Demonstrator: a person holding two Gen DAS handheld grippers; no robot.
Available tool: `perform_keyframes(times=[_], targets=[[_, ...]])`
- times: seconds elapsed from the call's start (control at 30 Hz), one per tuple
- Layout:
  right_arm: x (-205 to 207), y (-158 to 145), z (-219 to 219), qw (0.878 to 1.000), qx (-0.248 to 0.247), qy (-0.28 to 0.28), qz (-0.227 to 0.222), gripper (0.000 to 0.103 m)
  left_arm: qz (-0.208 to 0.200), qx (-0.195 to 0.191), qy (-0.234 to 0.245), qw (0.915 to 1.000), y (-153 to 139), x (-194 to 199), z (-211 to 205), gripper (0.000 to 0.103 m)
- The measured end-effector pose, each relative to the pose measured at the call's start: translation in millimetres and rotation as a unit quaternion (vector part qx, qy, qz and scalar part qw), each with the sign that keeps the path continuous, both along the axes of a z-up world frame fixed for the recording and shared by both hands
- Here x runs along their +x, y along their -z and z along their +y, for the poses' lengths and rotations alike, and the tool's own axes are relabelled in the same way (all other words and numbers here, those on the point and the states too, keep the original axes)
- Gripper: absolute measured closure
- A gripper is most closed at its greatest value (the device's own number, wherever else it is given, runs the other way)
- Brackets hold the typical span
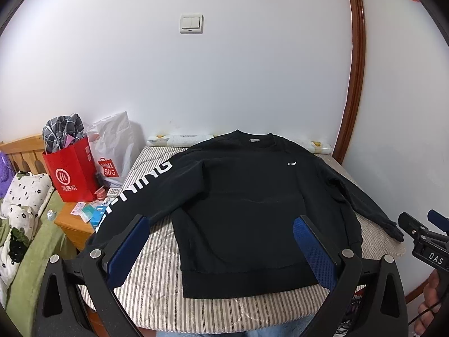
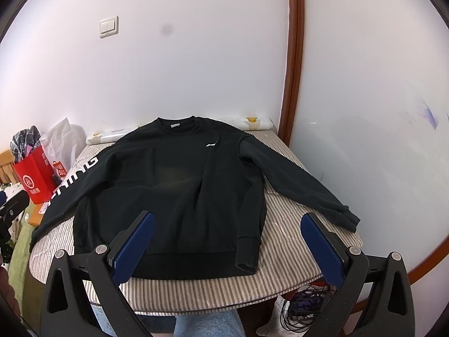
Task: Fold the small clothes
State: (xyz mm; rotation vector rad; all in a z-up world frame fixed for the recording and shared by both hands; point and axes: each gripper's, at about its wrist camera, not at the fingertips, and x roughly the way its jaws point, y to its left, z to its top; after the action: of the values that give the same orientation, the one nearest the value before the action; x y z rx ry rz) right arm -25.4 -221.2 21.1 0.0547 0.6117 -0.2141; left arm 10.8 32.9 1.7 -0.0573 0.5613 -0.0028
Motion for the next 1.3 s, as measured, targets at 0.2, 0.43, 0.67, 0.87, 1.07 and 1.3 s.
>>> perform_keyframes(times=[0.2, 0.43, 0.67, 0.87, 1.07, 1.3], targets=[[13, 2, 3, 1.0, -0.004, -0.001, 0.007, 0.001, 0.008, -0.005, 0.006, 0.9999, 1, 15, 4, 0.0], [38, 15, 3, 1.0, 0.003, 0.003, 0.015, 0.001, 0.03, -0.036, 0.005, 0.9989, 20, 44, 23, 0.0], [68, 46, 5, 1.0, 0.012, -0.019, 0.015, 0.001, 0.103, -0.109, -0.022, 0.9885, 87, 85, 70, 0.001], [104, 79, 15, 0.998, 0.029, -0.035, 0.045, 0.001, 0.11, -0.152, -0.089, 0.9783, 141, 96, 122, 0.002], [137, 98, 34, 0.996, 0.024, -0.057, 0.059, 0.002, 0.096, -0.256, -0.111, 0.9555, 185, 103, 173, 0.01], [156, 107, 47, 0.995, 0.0, -0.067, 0.067, 0.002, 0.056, -0.311, -0.152, 0.9365, 206, 111, 204, 0.014]])
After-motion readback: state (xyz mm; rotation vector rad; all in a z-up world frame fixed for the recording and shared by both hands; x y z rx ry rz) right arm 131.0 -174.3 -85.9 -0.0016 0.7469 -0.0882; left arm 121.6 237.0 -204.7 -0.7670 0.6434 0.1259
